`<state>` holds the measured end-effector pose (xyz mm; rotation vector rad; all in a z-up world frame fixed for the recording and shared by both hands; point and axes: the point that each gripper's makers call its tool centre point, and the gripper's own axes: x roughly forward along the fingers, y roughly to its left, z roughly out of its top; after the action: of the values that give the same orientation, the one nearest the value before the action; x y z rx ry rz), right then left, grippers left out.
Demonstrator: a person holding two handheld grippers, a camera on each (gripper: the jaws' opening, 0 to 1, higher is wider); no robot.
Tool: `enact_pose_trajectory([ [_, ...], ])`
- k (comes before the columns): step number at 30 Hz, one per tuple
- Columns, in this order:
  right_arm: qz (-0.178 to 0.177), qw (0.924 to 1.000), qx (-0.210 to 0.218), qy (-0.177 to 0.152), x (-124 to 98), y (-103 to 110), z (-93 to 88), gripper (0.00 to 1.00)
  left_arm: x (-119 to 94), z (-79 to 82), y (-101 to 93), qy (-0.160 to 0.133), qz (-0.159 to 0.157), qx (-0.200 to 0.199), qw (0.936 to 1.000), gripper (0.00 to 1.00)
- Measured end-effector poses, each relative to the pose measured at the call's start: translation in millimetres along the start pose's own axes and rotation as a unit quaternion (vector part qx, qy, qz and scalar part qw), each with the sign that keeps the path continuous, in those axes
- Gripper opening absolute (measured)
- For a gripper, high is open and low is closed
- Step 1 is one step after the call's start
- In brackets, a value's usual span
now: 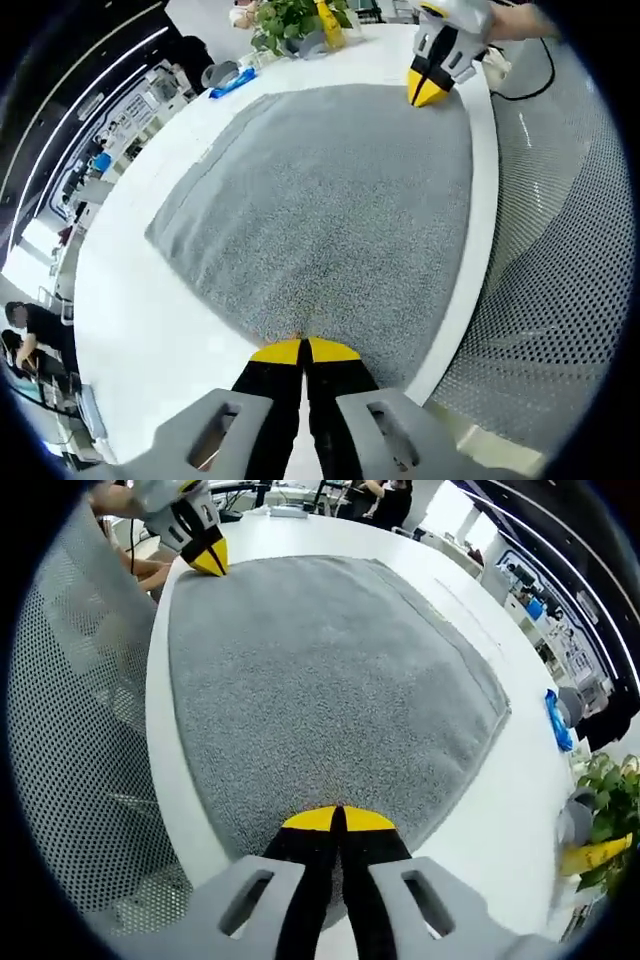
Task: Fold the towel on the table until its edges align and the towel forms a compact rectangular stack.
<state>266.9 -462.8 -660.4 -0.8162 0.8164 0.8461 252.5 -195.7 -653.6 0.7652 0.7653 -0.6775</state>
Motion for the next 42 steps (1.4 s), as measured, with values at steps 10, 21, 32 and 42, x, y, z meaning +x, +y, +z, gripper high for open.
enact_pose_trajectory([
  [10,-0.002,0.9995,0.001,-0.03,-2,0,-0.6,0.0,1,0.6,1.7,-0.033,0.003,-0.025,0.9991,0.0],
  [21,0.055,0.9924,0.062,-0.091,-3,13,8.3,0.0,8,-5.8,18.3,0.051,0.012,0.03,0.9982,0.0],
  [32,0.046,0.9962,0.005,-0.074,-4,16,9.6,0.0,6,-6.2,17.6,0.054,0.003,0.005,0.9985,0.0],
  [42,0.057,0.9958,-0.04,-0.059,-5,20,8.3,0.0,2,-9.8,13.6,0.058,0.013,-0.001,0.9982,0.0],
])
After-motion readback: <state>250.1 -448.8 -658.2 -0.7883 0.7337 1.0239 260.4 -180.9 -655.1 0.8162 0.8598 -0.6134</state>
